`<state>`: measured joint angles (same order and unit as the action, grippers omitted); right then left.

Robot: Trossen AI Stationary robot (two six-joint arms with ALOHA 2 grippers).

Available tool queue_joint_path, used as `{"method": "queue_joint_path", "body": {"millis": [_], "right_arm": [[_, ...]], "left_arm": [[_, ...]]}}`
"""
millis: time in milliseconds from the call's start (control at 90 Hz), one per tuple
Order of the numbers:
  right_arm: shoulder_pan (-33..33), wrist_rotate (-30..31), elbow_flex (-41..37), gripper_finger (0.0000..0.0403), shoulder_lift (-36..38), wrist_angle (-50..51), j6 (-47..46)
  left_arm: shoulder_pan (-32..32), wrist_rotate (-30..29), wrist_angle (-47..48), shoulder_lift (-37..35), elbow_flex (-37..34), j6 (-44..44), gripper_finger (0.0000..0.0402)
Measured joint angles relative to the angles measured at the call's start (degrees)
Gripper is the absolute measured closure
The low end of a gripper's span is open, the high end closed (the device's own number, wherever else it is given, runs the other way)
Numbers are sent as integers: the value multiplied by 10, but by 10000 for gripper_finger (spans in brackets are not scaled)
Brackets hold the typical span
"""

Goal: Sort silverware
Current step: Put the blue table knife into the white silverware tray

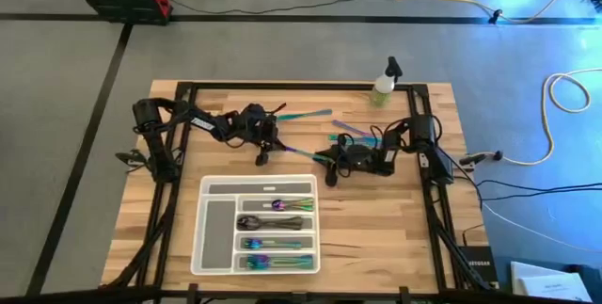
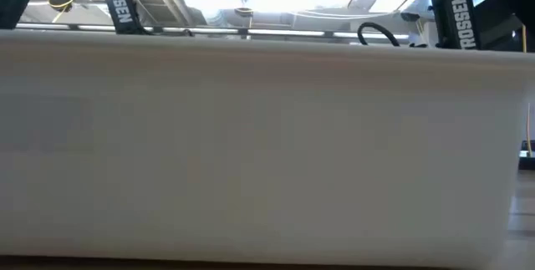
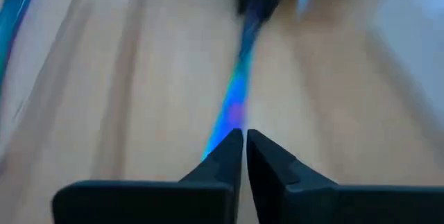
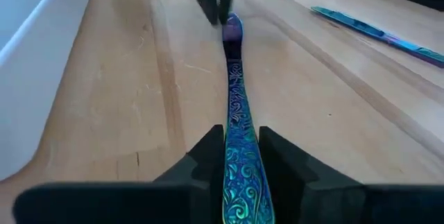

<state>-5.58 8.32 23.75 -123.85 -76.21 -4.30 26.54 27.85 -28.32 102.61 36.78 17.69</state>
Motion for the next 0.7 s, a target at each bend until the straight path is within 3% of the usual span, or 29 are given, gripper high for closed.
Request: {"method": "queue_joint_path", "body": {"millis": [267, 700], "right_arm": [[0, 1, -2, 343, -2, -17, 5], [0, -9, -5, 345, 5, -49, 17]], "left_arm": [[-15, 32, -88, -50, 3, -68, 379], [-60, 28, -79, -134, 4, -87, 378]]}}
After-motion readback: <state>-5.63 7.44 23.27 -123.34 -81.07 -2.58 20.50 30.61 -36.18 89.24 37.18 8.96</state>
